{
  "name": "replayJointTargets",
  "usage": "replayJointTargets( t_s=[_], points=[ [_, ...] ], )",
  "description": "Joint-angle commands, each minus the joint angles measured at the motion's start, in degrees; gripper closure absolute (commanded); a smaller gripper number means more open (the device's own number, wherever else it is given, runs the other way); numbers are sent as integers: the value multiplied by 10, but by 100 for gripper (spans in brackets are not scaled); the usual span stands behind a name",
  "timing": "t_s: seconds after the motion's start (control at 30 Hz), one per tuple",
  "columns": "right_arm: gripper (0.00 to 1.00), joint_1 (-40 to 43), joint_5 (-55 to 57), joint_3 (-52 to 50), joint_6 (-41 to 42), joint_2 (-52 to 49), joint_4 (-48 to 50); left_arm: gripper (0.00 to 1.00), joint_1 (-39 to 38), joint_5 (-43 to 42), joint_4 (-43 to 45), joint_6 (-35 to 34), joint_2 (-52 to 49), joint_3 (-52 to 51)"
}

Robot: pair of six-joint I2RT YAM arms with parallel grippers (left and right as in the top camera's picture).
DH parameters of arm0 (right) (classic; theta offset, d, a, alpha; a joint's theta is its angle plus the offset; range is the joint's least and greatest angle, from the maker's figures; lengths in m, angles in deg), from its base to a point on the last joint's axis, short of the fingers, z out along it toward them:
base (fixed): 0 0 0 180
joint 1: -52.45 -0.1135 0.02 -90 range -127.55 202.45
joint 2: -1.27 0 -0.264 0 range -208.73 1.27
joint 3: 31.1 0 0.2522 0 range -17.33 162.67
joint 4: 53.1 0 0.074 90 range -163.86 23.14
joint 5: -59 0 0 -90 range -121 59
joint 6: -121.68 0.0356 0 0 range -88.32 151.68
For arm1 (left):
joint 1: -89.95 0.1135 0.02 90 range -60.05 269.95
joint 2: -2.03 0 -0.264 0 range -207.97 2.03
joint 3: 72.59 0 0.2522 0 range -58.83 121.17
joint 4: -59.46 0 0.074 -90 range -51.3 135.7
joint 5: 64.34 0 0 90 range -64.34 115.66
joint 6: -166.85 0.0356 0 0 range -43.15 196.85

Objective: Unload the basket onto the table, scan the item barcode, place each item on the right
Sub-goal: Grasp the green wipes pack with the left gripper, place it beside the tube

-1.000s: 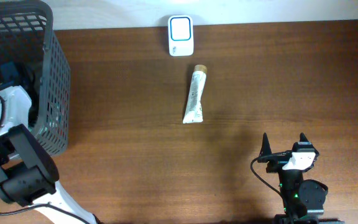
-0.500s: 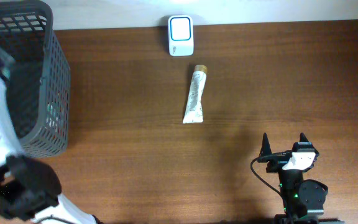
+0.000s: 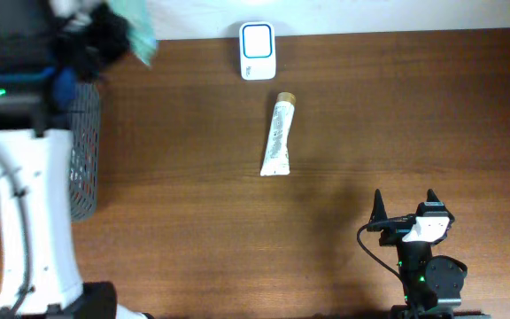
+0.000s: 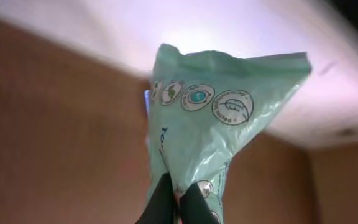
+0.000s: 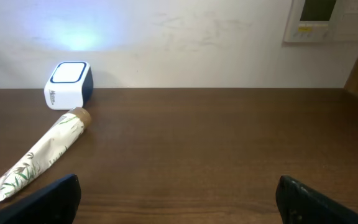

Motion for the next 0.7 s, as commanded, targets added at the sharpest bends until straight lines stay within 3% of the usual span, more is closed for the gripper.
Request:
replayJointTargets(
  t_s=[0.0,0.2,0.33,0.4,0.43,0.47,0.5,0.53,0.57,0.67],
  points=[
    [1,2,3,-5,-2,4,-2,100,-92,94,-37,3,-60,-26],
    [1,2,3,-5,-2,4,-2,100,-206,227,-85,3,-227,-51],
    [1,2,3,-5,-2,4,-2,96,-240,233,-95,3,-315,-51],
    [2,2,3,-5,-2,4,-2,89,-251,233,-105,3,-339,-51],
    [1,2,3,-5,-2,4,-2,81,-254,233,-107,3,-341,-51],
    [1,2,3,-5,-2,4,-2,50,-256,233,-107,3,-341,-51],
    [1,2,3,-5,-2,4,-2,42,-256,233,-107,5,-339,-46],
    [1,2,3,-5,-2,4,-2,26,-255,233,-108,34,-339,-29],
    [1,2,3,-5,-2,4,-2,20,-251,233,-123,72,-337,14],
    [1,2,3,-5,-2,4,-2,18,-217,234,-181,107,-327,232]
  ],
)
